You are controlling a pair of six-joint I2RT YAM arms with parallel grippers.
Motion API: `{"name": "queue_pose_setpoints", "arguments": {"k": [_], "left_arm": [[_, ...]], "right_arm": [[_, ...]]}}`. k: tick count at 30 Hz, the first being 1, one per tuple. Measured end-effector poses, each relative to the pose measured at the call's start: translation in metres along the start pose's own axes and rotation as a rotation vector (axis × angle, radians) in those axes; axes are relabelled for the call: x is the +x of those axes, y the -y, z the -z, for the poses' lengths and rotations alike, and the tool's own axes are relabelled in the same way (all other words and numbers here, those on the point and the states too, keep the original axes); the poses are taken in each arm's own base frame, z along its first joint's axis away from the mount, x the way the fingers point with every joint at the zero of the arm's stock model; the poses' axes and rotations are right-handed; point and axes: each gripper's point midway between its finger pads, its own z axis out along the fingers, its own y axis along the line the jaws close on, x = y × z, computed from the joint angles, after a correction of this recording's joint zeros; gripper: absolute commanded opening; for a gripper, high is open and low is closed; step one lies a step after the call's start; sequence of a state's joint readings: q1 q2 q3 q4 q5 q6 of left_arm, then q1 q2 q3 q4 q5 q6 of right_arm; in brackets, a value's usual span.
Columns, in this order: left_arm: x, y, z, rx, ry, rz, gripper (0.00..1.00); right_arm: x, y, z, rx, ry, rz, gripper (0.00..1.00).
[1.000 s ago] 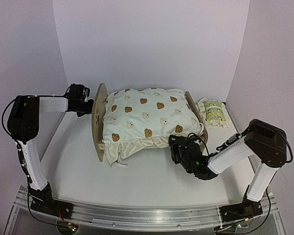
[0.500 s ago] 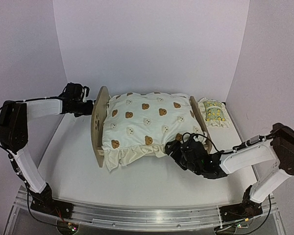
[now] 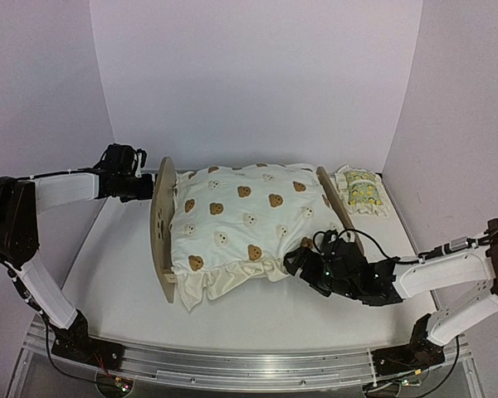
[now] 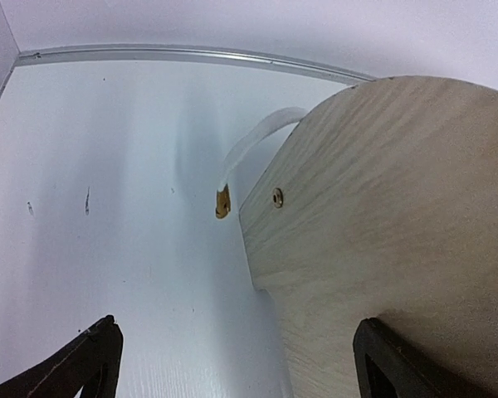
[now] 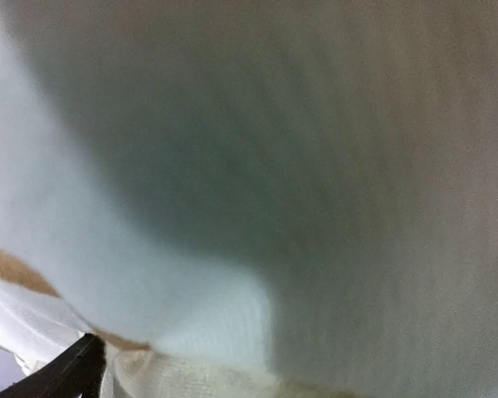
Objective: Set up the pet bed
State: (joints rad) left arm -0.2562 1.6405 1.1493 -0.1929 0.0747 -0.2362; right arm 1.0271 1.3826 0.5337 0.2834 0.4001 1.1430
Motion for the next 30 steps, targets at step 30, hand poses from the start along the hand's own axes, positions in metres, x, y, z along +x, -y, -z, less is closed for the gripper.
{"name": "queue_pose_setpoints", "arguments": {"k": [30], "left_arm": [[-0.009, 0.019, 0.051, 0.079, 0.098, 0.04, 1.0]], "right_arm": [[0.063, -0.098, 0.069, -0.431, -0.133, 0.242, 0.98]]}}
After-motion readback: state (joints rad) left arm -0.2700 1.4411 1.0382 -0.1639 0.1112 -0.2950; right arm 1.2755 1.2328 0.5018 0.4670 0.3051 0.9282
